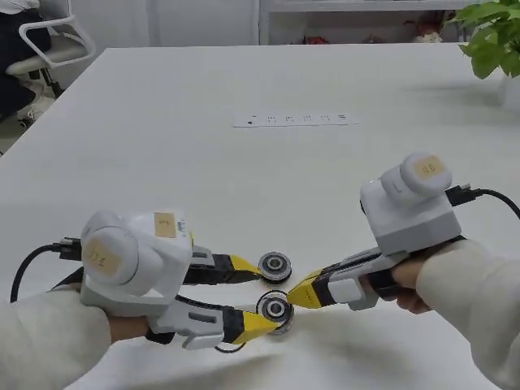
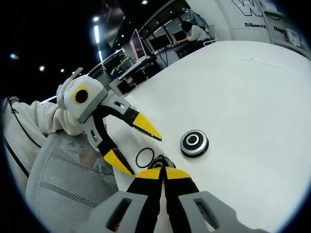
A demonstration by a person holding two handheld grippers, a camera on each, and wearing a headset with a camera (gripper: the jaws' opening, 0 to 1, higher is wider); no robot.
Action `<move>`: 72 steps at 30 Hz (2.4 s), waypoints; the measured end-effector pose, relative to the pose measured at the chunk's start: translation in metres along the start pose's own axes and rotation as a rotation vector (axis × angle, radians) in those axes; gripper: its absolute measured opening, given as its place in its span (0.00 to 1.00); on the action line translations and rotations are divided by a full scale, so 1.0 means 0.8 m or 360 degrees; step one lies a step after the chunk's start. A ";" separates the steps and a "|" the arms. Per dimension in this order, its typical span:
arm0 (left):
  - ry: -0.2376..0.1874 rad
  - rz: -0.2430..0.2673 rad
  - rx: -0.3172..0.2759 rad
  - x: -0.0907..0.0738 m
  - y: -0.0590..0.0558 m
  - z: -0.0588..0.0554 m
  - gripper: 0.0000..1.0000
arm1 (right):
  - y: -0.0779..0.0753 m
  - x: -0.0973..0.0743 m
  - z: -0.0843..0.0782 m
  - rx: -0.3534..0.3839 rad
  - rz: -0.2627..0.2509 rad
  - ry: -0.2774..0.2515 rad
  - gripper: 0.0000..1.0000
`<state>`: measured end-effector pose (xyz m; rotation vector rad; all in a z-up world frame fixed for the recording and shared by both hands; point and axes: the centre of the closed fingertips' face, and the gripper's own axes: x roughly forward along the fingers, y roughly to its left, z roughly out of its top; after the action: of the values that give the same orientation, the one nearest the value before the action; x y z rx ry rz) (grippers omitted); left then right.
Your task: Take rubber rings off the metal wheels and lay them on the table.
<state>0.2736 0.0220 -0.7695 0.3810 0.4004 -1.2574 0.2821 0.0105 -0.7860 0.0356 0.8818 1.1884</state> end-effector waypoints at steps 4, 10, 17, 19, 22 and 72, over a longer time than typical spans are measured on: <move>-0.0027 -0.0003 -0.0029 -0.010 0.000 0.006 0.51 | -0.002 0.000 0.000 0.0003 -0.0004 0.0000 0.00; -0.0020 -0.0003 -0.0024 -0.022 0.000 0.009 0.62 | -0.004 -0.001 -0.001 0.0004 -0.0012 0.0005 0.00; -0.0066 0.0008 -0.0047 -0.038 -0.001 0.020 0.63 | -0.006 -0.003 -0.001 0.0009 -0.0024 0.0002 0.00; -0.0064 0.0019 -0.0050 -0.041 0.000 0.019 0.65 | -0.007 -0.004 -0.001 0.0012 -0.0029 -0.0002 0.00; -0.0060 0.0039 -0.0083 -0.049 0.000 0.016 0.69 | -0.009 -0.005 -0.001 0.0014 -0.0036 -0.0003 0.00; -0.0049 0.0217 -0.0328 -0.085 -0.007 -0.041 0.88 | 0.024 0.002 0.038 -0.0020 0.0061 -0.0197 0.00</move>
<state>0.2477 0.0931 -0.7653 0.2094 0.4653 -1.0770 0.2861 0.0320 -0.7574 0.1150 0.7680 1.2139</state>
